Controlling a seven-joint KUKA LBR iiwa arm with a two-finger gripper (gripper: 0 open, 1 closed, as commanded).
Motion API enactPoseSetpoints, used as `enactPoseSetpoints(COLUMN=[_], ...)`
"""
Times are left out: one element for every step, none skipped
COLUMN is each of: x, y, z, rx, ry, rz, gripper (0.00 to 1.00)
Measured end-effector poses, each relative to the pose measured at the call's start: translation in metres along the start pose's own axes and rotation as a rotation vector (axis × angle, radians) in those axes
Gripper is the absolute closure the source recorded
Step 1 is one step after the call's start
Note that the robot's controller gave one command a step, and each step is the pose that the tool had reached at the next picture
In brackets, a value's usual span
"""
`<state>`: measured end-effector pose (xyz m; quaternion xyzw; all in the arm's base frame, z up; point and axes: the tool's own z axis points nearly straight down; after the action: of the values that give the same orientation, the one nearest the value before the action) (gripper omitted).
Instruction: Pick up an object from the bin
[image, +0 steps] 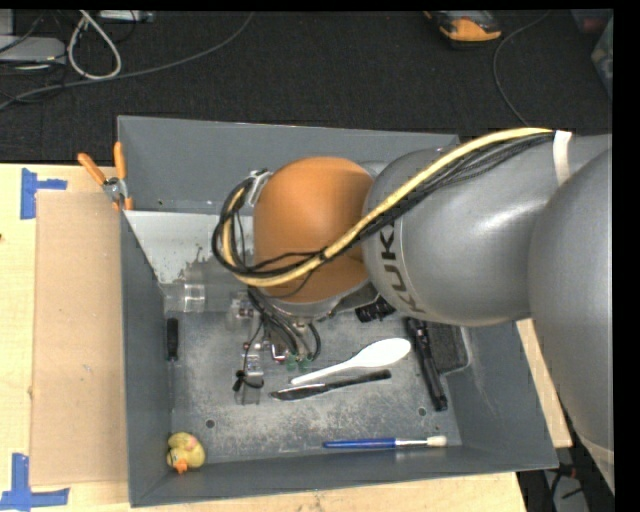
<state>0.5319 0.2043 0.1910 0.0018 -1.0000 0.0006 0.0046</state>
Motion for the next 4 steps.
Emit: enactPoseSetpoints(x=[-0.002,-0.013,-0.006,-0.006], y=[-0.001,-0.051,-0.108,-0.146], z=[-0.005,0.072,0.081,0.079], rx=[-0.001,-0.002,-0.005,-0.002], ry=[-0.007,-0.008,-0.009,-0.006], rz=[0.005,-0.090,0.068,-0.234], gripper=[0.00,0.00,0.00,0.00])
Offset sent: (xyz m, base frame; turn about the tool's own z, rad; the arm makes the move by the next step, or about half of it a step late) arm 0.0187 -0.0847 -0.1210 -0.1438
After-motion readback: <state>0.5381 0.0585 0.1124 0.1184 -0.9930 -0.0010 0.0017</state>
